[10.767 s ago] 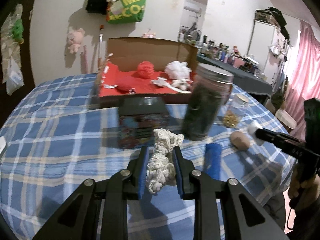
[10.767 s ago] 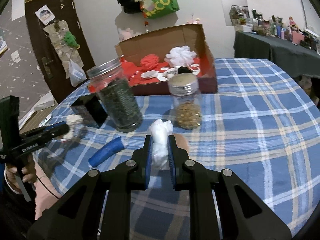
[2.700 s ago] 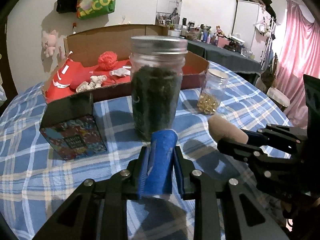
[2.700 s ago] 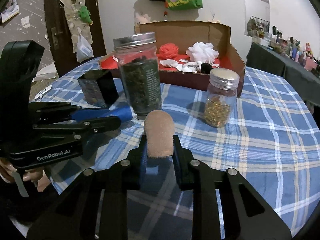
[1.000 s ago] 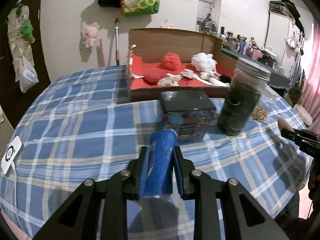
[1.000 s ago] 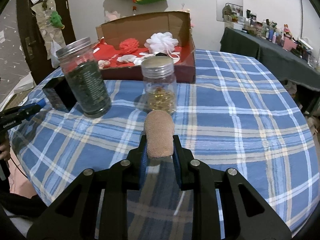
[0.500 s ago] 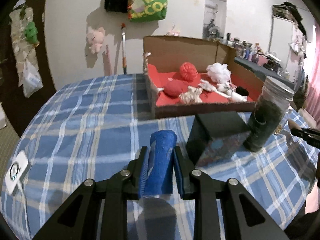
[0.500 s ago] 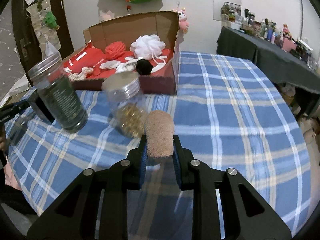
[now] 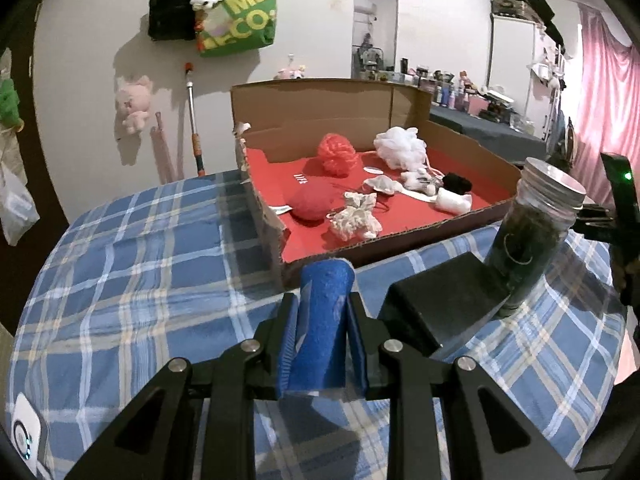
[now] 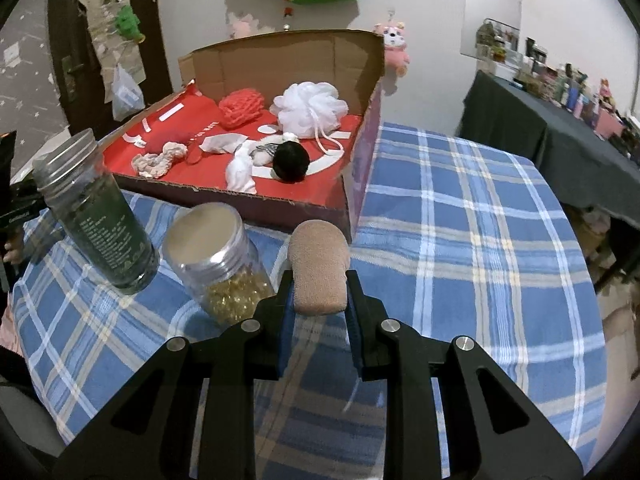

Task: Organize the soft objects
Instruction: 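Carry the tan sponge with the right tool while the left tool carries the blue roll, then lower the tan sponge into the box with the right tool while the left tool lowers the blue roll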

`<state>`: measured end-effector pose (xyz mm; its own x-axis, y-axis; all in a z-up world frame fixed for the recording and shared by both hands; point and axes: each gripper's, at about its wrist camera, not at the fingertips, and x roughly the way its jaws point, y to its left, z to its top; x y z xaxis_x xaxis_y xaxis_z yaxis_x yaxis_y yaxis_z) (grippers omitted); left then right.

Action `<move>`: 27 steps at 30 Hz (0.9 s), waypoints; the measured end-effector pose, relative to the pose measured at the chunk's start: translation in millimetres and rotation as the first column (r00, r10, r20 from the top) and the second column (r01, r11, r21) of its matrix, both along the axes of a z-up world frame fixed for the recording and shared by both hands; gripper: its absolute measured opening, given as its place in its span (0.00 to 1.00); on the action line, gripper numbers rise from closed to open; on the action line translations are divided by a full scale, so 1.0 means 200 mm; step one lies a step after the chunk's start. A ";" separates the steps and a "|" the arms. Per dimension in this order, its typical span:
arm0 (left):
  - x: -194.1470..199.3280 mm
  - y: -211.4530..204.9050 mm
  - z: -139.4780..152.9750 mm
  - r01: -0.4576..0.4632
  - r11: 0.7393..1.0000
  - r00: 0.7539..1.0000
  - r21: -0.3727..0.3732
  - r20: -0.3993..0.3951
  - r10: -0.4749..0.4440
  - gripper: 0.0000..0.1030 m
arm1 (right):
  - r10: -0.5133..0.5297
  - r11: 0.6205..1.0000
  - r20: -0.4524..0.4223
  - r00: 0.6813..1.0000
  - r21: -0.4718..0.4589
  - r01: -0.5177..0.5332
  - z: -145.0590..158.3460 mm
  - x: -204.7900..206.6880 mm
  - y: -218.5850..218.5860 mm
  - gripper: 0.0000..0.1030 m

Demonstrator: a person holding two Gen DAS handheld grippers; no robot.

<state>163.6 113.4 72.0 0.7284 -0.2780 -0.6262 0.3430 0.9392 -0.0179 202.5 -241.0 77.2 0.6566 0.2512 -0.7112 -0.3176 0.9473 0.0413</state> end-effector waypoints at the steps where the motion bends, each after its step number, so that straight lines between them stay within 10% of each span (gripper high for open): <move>1: 0.01 0.00 0.00 0.006 1.000 1.000 0.003 0.002 -0.006 0.25 | 0.009 1.000 0.001 1.000 0.000 -0.009 0.00 0.01 0.00 0.21; 27: 0.19 -0.08 0.19 0.178 0.984 0.982 0.021 0.054 -0.179 0.25 | 0.205 0.979 0.020 0.979 -0.029 -0.204 0.17 0.26 0.13 0.21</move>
<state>200.7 96.6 109.9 0.7015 -0.3968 -0.5919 0.5051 0.8628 0.0202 253.7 -214.8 111.5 0.6093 0.3626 -0.7052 -0.5052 0.8630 0.0073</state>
